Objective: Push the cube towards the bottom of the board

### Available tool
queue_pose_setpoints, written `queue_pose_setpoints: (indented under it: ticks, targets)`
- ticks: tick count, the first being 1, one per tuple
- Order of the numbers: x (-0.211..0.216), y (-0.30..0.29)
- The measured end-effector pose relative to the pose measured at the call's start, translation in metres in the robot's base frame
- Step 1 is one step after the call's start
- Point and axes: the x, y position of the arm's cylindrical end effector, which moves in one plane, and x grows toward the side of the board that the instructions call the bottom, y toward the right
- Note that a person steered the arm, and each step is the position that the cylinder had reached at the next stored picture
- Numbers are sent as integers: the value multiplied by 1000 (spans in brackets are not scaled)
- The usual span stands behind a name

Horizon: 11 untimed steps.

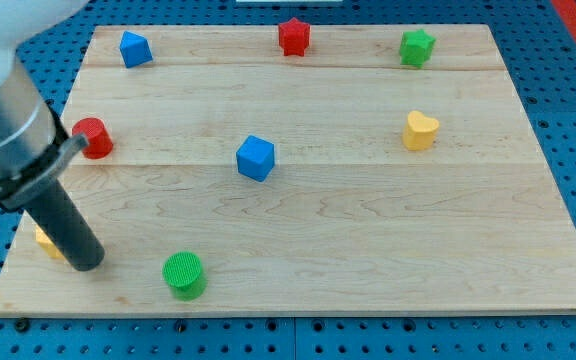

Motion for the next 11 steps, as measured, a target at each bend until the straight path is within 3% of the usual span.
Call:
queue_pose_setpoints:
  ticks: [1, 3, 4, 5, 6, 7, 8, 9, 11]
  targets:
    - [19, 26]
    - [10, 146]
    - [-23, 108]
    - [-97, 94]
    - [-133, 99]
    - [-157, 184]
    - [-137, 272]
    - [-110, 286]
    - [-137, 237]
